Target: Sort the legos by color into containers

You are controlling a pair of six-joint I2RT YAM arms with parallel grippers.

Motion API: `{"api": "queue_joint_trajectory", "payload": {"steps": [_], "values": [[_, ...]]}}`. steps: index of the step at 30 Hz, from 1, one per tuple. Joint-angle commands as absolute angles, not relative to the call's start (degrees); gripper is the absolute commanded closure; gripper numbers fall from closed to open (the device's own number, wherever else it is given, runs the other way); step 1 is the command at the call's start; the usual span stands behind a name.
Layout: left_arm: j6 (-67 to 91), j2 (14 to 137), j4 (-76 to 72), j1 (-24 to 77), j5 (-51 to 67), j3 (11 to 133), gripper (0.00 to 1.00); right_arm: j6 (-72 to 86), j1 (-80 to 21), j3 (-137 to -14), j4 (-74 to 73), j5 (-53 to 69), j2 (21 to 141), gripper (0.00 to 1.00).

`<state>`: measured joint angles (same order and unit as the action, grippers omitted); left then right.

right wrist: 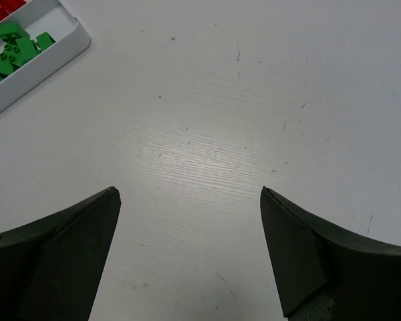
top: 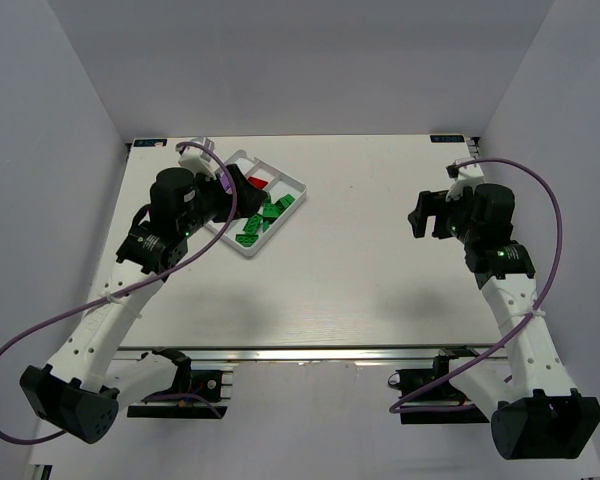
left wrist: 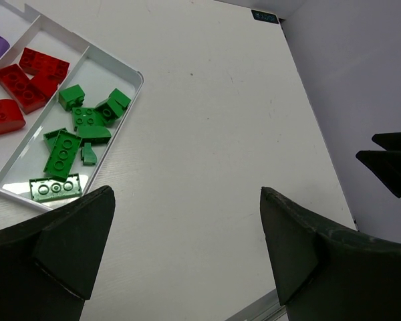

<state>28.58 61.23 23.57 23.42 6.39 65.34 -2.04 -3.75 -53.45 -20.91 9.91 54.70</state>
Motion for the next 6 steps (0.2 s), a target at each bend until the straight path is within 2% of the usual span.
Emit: {"api": "queue_joint_trajectory", "payload": {"steps": [1,6], "values": [[28.83,59.77,23.55,23.55,5.36,65.04,0.02,-1.58,-3.51,-52.82,-19.69,8.61,53.79,0.11],[28.57,60.21,23.29,23.55,4.92,65.04,0.02,-2.45,-3.52,-50.63,-18.99,10.01,52.65,0.11]]}}
